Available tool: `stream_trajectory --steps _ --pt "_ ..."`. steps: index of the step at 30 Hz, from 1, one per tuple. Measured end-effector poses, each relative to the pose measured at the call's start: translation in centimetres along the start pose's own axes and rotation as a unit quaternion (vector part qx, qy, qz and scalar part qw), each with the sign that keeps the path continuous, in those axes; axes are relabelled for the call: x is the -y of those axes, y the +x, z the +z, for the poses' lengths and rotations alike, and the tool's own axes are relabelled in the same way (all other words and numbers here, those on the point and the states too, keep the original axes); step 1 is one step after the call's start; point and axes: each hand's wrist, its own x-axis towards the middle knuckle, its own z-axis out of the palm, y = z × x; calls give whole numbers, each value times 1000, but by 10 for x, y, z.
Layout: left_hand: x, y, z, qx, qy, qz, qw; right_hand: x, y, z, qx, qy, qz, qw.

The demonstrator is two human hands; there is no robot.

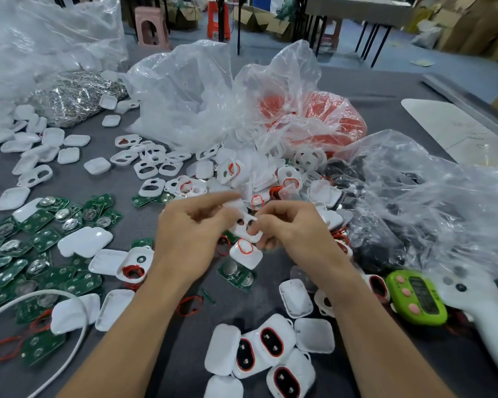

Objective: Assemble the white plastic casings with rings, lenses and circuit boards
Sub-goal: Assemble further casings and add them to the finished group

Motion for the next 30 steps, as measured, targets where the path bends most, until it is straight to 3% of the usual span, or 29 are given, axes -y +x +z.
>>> stream_trajectory --steps 2,4,9,12,15,18,24,30 --pt "1 -2 -1 26 26 7 999 -1 -2 0 -10 -77 -54 996" --pt "4 -3 -1 48 51 11 997 -4 -3 2 -72 -110 -99 986" --pt "2 -3 -2 147 -53 -92 983 -7 -8 16 -158 -139 -178 961" --pt "4 2 -3 86 -126 -143 978 -8 -7 19 -210 -172 -178 946" --pt "6 11 -10 1 -188 -152 970 -10 -6 15 -115 -271 -124 948" --pt "10 13 -12 -11 -183 -137 973 -16 -8 19 -34 -330 -53 942" --pt "14 10 -6 -14 -128 -102 986 -21 -3 20 -153 -225 -81 959" --pt "10 4 6 28 -138 -118 983 -14 -1 20 -177 84 -8 981"
